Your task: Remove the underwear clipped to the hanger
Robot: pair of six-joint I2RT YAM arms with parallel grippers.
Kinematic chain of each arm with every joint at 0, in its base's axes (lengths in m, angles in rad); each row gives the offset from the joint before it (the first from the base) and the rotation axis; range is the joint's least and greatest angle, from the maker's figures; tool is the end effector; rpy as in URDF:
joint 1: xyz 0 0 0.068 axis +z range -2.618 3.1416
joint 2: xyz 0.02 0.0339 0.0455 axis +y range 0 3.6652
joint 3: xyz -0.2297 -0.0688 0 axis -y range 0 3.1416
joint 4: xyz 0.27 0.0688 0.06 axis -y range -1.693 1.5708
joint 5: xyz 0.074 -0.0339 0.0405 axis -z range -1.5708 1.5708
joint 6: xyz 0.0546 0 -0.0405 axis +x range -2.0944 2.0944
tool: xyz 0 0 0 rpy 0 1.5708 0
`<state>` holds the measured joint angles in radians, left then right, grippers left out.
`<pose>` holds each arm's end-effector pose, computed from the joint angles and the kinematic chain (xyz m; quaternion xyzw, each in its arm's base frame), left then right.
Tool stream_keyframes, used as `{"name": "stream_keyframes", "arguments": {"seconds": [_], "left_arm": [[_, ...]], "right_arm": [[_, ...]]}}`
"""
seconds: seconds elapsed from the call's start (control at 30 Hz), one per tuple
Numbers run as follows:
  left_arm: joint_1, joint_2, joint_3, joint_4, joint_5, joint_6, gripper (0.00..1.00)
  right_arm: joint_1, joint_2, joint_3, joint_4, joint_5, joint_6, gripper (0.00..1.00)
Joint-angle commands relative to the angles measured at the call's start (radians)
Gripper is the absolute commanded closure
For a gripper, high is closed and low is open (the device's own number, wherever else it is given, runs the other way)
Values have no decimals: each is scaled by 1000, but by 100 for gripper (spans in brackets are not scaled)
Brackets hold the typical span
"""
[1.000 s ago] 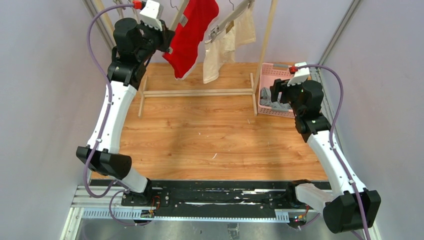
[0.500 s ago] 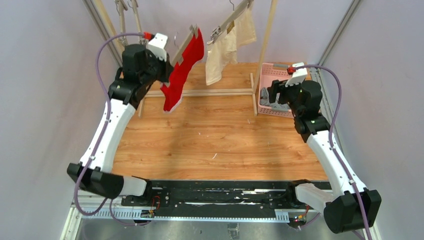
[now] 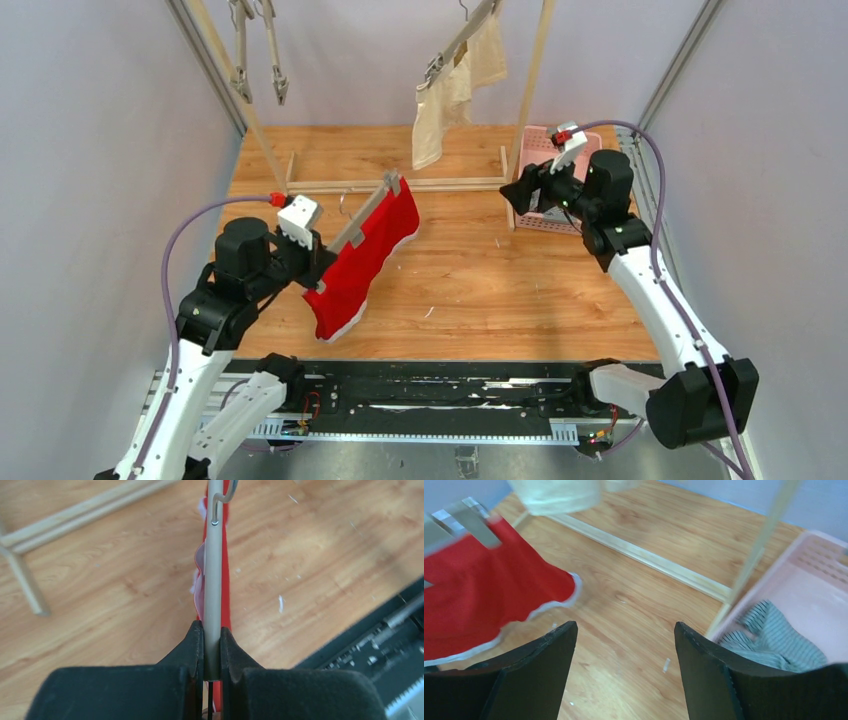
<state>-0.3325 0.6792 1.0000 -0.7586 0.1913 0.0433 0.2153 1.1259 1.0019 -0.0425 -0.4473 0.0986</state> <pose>0.1801 -0.0732 0.3458 0.2072 0.8156 -0.1567 0.5170 0.3056 0.0910 0.3266 -0.1864 0.7348 0.2657 0.5956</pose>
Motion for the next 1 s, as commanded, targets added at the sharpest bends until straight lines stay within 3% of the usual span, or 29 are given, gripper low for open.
{"name": "stream_keyframes", "arguments": {"seconds": [0.0, 0.17, 0.4, 0.6, 0.97], "left_arm": [[-41, -46, -8, -29, 166, -23, 100], [-41, -58, 3, -32, 243, -23, 100], [-46, 56, 94, -30, 421, 12, 100], [-50, 105, 182, -30, 515, 44, 100], [-51, 94, 187, -30, 539, 25, 100]], "right_arm": [[13, 61, 102, 8, -285, 64, 28], [11, 73, 92, 248, -547, 190, 24], [19, 153, 149, 617, -863, 456, 24], [69, 176, 179, 638, -960, 447, 24], [118, 230, 169, 602, -935, 402, 24]]}}
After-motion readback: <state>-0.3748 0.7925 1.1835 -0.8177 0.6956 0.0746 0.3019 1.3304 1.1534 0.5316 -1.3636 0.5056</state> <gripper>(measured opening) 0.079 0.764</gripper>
